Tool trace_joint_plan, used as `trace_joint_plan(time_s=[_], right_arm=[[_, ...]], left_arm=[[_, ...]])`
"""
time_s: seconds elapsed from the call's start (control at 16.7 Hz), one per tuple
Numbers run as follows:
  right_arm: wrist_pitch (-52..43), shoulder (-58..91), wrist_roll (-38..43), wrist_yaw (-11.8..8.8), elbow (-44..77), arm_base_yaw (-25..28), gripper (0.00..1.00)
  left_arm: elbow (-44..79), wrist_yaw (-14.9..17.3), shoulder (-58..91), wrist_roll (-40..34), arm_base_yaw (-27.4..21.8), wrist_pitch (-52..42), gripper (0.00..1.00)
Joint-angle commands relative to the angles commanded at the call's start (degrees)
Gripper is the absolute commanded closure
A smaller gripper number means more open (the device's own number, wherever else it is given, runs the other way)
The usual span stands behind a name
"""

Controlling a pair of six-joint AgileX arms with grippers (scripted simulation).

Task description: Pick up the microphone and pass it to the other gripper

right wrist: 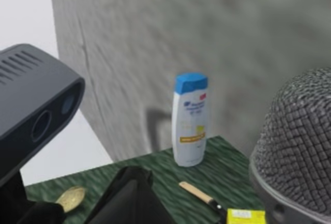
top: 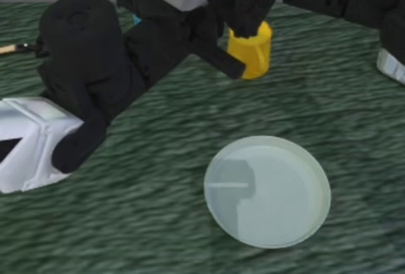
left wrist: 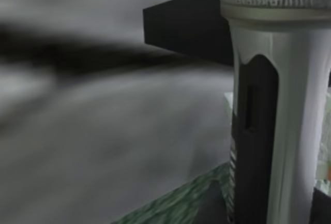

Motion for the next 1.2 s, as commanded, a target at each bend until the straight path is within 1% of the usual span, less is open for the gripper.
trace_joint_plan(time_s=[0.06, 0.3, 1.08, 1.14, 1.2], right_arm=[[0.10, 0.68, 0.02, 0.47, 0.59, 0.46, 0.00], [0.12, 0.78, 0.02, 0.55, 0.67, 0.54, 0.00], [0.12, 0.78, 0.02, 0.55, 0.67, 0.54, 0.98], [0.12, 0.78, 0.02, 0.55, 0.67, 0.54, 1.00], [0.12, 0.78, 0.02, 0.55, 0.67, 0.54, 1.00]], left_arm=[[0.00, 0.00, 0.00, 0.00, 0.00, 0.00, 1.00], [0.00, 0.00, 0.00, 0.00, 0.00, 0.00, 1.00], [0.00, 0.00, 0.00, 0.00, 0.00, 0.00, 1.00], [0.00, 0.00, 0.00, 0.00, 0.00, 0.00, 1.00], [0.00, 0.00, 0.00, 0.00, 0.00, 0.00, 1.00]])
